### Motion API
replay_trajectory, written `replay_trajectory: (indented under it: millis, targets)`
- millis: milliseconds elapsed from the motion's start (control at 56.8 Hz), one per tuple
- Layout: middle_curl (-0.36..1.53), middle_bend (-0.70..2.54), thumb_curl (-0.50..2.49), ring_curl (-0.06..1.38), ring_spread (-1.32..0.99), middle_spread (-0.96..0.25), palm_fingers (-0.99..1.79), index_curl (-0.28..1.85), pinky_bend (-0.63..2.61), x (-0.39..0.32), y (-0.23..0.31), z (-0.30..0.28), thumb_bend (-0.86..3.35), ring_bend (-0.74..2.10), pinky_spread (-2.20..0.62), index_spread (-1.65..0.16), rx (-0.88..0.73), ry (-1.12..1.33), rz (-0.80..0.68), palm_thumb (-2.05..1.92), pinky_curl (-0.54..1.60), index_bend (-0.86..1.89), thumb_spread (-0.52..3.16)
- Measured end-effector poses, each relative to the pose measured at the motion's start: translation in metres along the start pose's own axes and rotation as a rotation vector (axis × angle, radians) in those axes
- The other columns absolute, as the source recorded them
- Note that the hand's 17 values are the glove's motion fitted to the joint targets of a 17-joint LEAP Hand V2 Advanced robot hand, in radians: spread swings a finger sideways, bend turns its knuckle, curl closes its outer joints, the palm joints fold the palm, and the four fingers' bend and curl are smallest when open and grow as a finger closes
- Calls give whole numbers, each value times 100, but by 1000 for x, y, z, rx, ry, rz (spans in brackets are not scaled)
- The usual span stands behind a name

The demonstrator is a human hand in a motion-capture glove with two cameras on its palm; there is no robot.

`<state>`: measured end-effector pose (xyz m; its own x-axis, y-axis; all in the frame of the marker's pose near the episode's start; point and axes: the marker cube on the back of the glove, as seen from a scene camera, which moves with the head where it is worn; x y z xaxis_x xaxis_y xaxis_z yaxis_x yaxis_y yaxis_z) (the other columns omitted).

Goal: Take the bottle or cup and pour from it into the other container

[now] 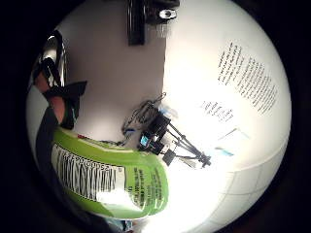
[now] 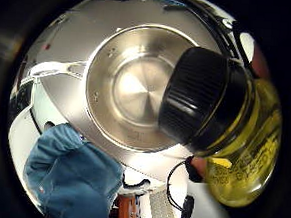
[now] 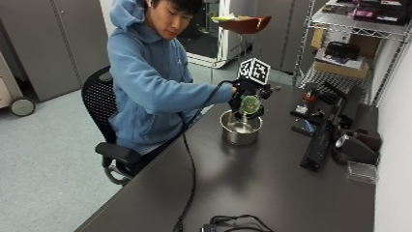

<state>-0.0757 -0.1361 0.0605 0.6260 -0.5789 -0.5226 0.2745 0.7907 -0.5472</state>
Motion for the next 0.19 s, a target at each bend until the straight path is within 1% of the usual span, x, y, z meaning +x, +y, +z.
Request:
replay_trajectory:
  millis: [194]
  targets:
    - [54,47,72,49,-19,-12,124,45,48,-5,-3,0,-4,67,-27,-16,-16,-11,12,101,43,15,9]
